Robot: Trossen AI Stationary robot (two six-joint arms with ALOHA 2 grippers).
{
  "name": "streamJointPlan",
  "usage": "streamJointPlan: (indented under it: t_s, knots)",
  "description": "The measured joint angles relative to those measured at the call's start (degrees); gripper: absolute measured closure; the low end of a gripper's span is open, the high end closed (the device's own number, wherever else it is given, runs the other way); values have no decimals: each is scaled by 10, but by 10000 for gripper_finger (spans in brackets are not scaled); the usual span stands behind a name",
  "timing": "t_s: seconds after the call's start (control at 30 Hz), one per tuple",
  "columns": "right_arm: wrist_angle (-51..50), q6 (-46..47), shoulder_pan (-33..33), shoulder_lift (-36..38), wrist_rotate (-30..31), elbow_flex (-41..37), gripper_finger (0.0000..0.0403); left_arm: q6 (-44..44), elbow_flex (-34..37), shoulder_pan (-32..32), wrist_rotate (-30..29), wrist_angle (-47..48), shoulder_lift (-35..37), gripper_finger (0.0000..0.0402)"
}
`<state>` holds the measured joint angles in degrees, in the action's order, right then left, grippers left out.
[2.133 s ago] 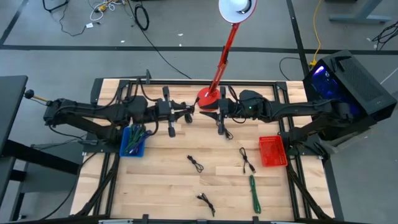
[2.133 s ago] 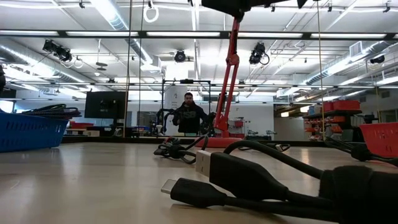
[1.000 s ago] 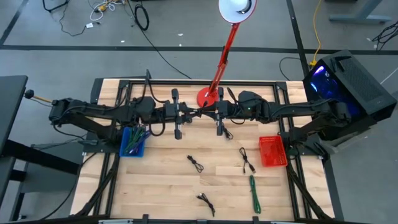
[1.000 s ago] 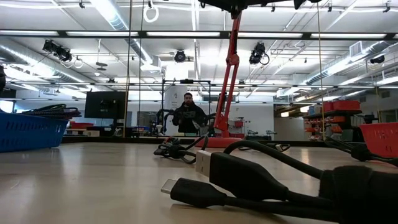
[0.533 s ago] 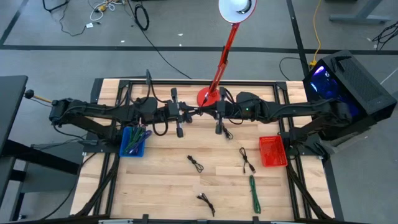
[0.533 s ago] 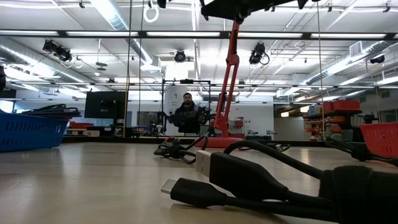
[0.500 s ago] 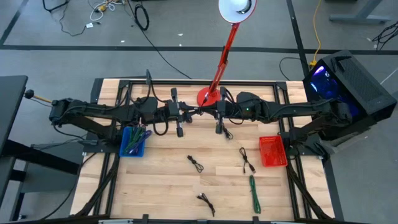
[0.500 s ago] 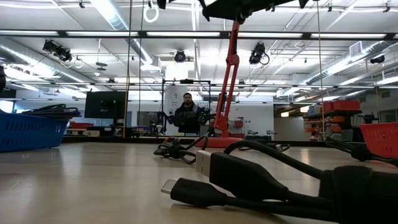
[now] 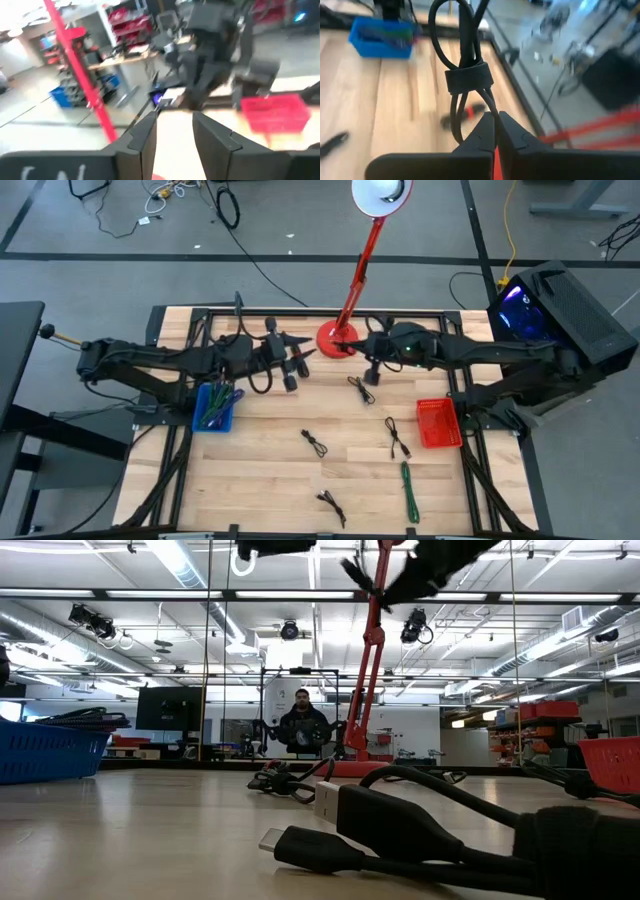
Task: Pick & Place USB Port
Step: Put the black charger cable into the red bin
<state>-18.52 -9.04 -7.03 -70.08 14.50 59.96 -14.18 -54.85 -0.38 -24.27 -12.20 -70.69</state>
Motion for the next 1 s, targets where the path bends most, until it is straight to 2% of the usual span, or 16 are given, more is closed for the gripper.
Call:
streamJointPlan:
  t_s: [0.2, 0.5, 0.77, 1.0]
  knots:
    - [-250, 157, 28, 70, 3, 0, 403, 34, 0, -2, -18, 139, 29, 266]
    - [-516, 474, 160, 129, -4, 0, 403, 92, 2, -2, -11, 290, 58, 265]
    - [-612, 722, 314, 121, 1, -3, 403, 125, 1, -15, 0, 336, 60, 264]
    - [-611, 908, 418, 120, -40, -94, 403, 126, 1, -49, 1, 340, 60, 264]
